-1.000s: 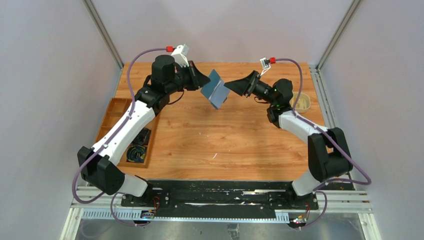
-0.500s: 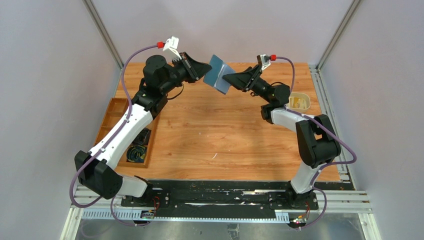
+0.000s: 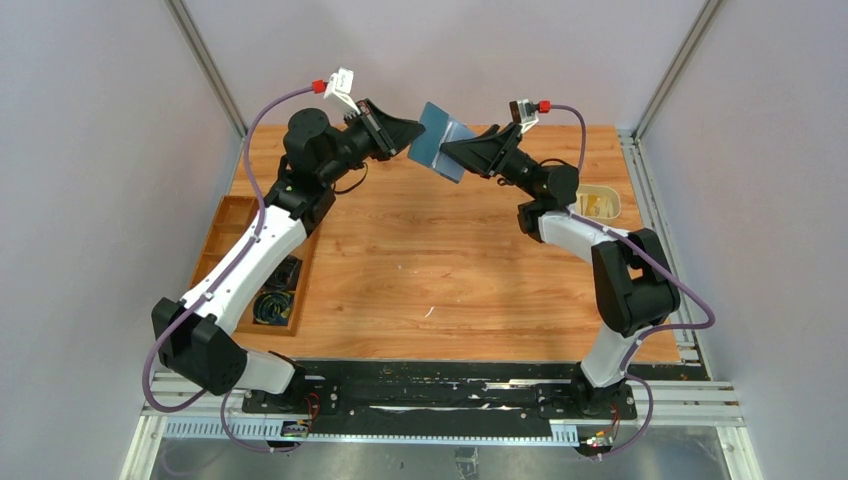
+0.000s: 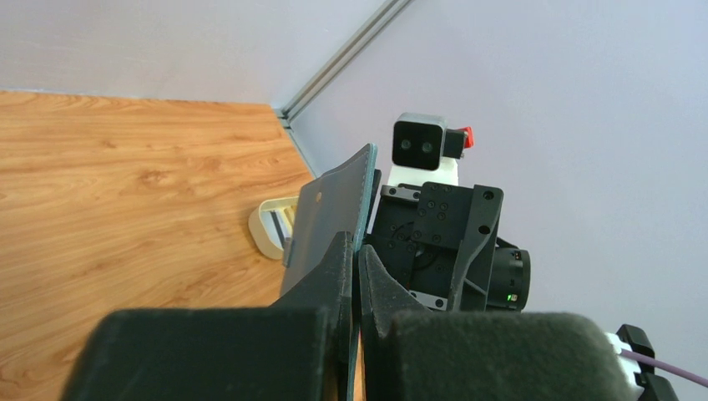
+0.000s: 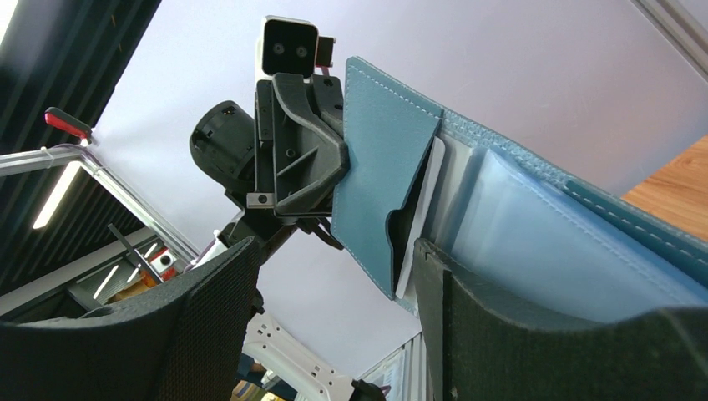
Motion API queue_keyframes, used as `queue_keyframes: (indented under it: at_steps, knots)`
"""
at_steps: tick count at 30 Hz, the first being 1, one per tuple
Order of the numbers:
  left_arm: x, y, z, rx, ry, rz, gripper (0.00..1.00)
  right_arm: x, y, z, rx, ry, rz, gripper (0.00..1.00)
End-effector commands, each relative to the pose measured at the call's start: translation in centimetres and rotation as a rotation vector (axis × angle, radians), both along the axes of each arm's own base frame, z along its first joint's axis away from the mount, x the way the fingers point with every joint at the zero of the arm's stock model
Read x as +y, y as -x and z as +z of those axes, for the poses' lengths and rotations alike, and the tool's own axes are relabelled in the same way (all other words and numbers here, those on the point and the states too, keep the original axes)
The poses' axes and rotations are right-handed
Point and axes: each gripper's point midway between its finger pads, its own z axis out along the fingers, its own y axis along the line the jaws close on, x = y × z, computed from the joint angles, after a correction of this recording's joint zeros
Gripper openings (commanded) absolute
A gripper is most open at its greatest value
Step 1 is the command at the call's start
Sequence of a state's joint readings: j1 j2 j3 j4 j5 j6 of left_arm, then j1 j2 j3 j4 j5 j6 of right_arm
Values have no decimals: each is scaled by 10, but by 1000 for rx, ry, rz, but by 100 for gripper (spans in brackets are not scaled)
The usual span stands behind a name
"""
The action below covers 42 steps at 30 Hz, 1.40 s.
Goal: Take the credit cards out of the card holder
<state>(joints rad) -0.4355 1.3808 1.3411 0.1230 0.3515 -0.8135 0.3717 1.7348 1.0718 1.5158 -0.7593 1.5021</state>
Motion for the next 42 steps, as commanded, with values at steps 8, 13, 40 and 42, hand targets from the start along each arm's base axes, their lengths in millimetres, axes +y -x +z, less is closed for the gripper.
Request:
queue_keyframes:
  at_steps: [8, 13, 40, 42]
  knots:
    - [-3, -3, -3, -2, 31, -33, 0, 11, 22, 35, -138, -46, 63, 68]
    - [-2, -2, 0, 1, 55, -48, 0, 13, 16, 25, -117, -41, 51, 67]
    - [-1, 10, 21, 13, 201, -155, 0, 12, -2, 4, -92, -13, 3, 63]
    - [0, 10, 21, 15, 201, -154, 0, 11, -2, 4, -91, -11, -2, 63]
